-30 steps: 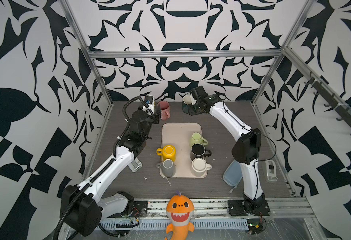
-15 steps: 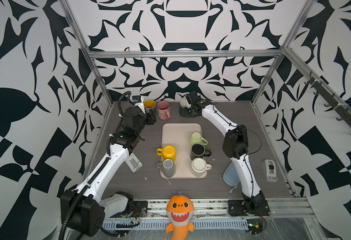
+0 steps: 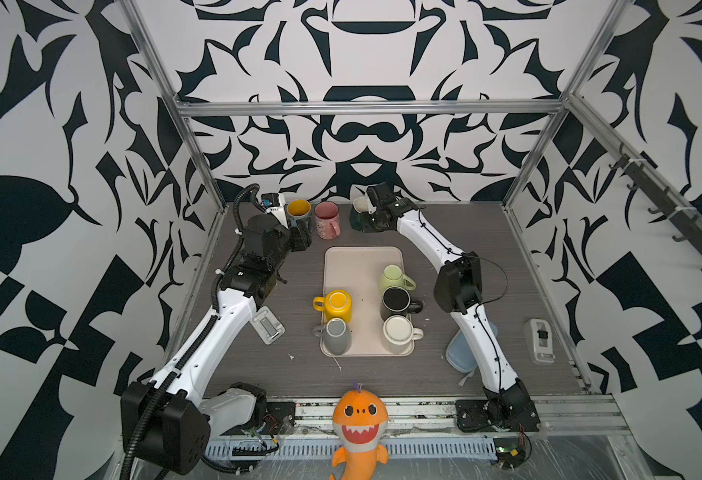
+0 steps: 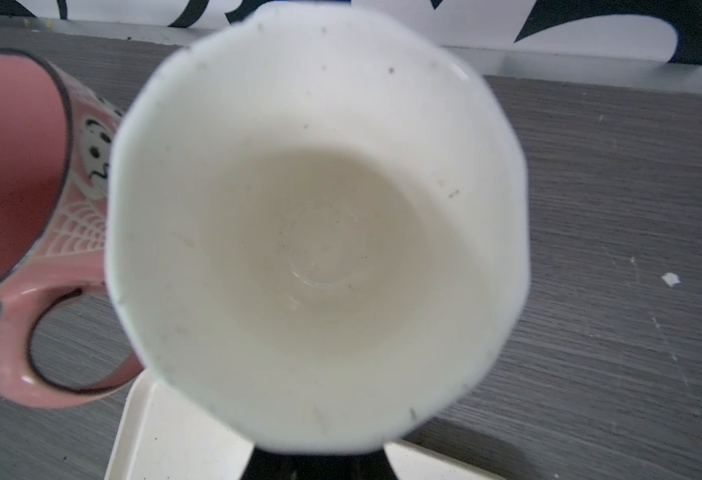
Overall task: Turn the mug right side up
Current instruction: 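Carry the teal mug toward the pink mug while the left gripper withdraws, then lower the teal mug upright onto the table beside the pink mug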
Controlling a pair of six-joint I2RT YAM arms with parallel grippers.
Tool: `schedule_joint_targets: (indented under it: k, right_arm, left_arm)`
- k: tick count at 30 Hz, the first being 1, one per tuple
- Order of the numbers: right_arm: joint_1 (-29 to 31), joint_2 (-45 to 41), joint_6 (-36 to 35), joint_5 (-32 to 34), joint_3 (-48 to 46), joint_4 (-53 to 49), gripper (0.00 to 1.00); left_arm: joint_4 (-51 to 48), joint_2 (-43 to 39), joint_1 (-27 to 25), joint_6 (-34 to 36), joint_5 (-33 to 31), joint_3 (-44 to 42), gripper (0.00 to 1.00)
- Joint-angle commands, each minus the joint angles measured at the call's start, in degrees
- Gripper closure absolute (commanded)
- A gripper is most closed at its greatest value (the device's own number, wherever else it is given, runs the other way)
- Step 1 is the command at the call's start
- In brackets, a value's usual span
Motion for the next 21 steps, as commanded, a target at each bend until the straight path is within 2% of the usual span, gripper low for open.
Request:
schedule_joint_targets:
  k: [1, 14, 21]
  right_arm:
    - [0.25, -2.86, 0.68, -1.11, 4.38, 4.01, 1.00]
    - [0.31, -0.67, 1.14, -2.78, 7.94, 3.32, 1.00]
    - [0.51, -0.33, 0.81, -2.81, 8.09, 2.89, 0.94]
  left_arm:
    - [-0.11, -0.66, 0.57, -1.02, 0.73, -1.32, 0.37]
    - [0.11, -0.99, 1.43, -1.28, 0.99, -2.48, 0.36]
    - [0.20, -1.16, 1.63, -1.43, 1.26, -3.00, 0.36]
